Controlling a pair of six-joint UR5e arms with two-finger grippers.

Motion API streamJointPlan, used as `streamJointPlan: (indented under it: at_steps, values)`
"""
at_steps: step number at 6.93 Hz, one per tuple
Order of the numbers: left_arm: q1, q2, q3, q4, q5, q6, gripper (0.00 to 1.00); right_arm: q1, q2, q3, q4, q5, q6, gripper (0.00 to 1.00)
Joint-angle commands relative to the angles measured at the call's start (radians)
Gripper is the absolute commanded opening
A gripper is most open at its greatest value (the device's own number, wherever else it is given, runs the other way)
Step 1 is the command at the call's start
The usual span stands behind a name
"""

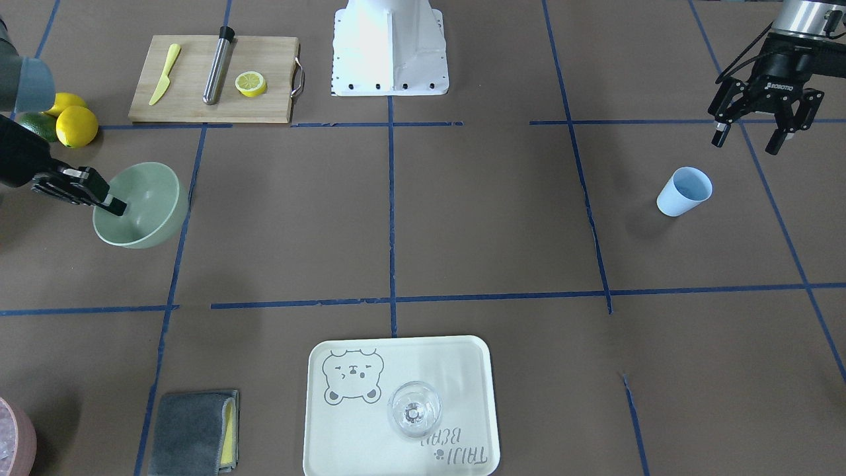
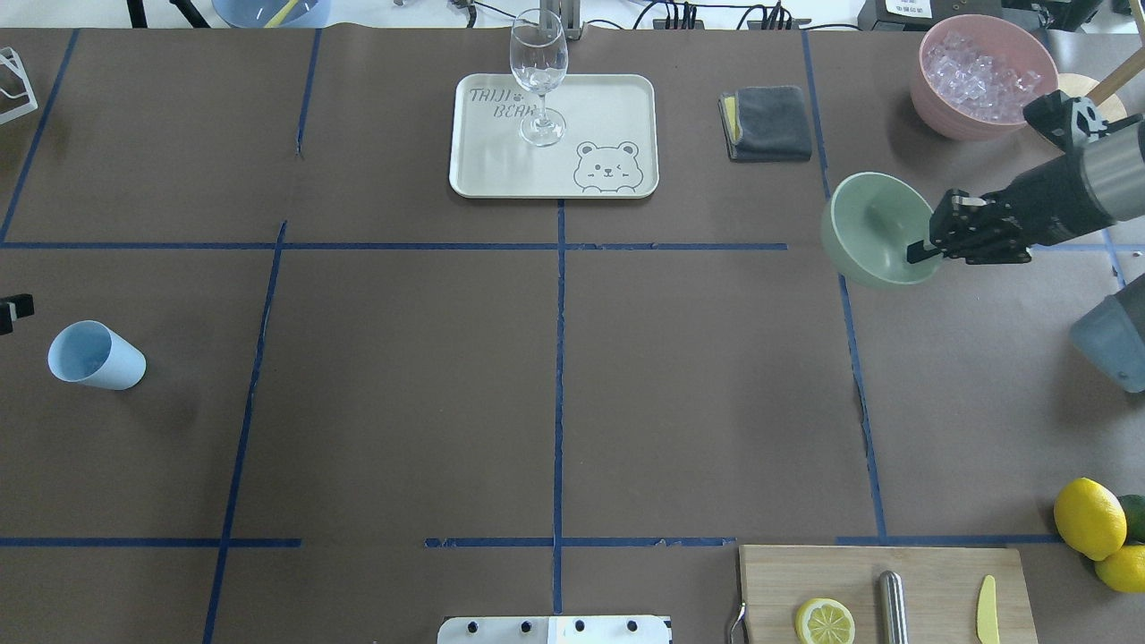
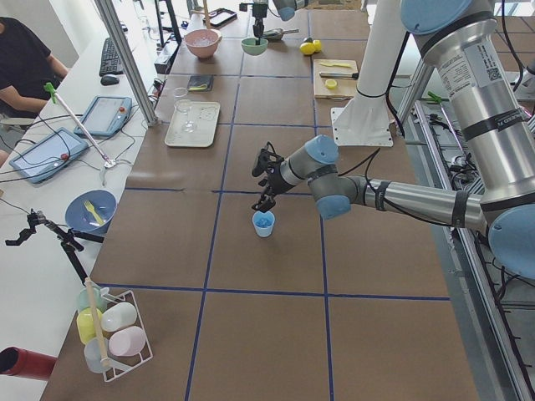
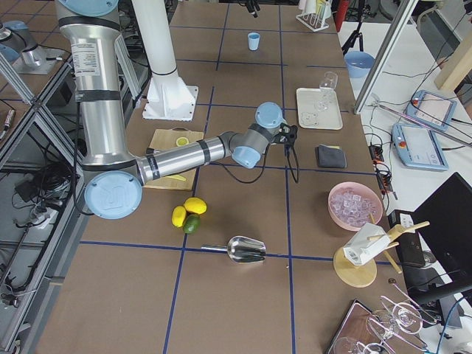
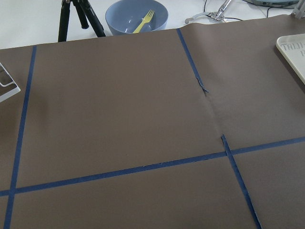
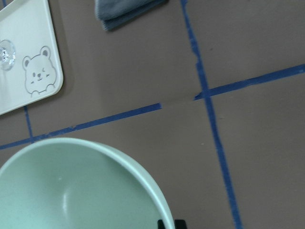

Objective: Pour ice into bowl

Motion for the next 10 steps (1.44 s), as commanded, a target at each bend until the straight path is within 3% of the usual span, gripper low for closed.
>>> streamJointPlan:
  at_steps: [1,2,4,5,8,10]
  values:
    - [0.251,0.036,0.049,-0.037,0.236,-0.239,1.00,-0.107,0.129,0.016,-0.035,-0.063,0.182,0.00]
    - [0.357,0.038,0.085,-0.037,0.336,-0.331,1.00,-0.168,0.199,0.061,-0.168,-0.130,0.196,0.00]
    - [0.456,0.038,0.149,-0.041,0.422,-0.420,1.00,-0.305,0.389,0.118,-0.488,-0.297,0.196,0.00]
    - [0.488,0.035,0.177,-0.041,0.468,-0.456,1.00,-0.360,0.440,0.114,-0.539,-0.352,0.199,0.00]
    - [0.501,-0.033,0.224,-0.039,0.630,-0.467,1.00,-0.397,0.451,0.114,-0.546,-0.370,0.201,0.00]
    - [0.501,-0.059,0.261,-0.037,0.741,-0.467,1.00,-0.452,0.454,0.108,-0.546,-0.431,0.201,0.00]
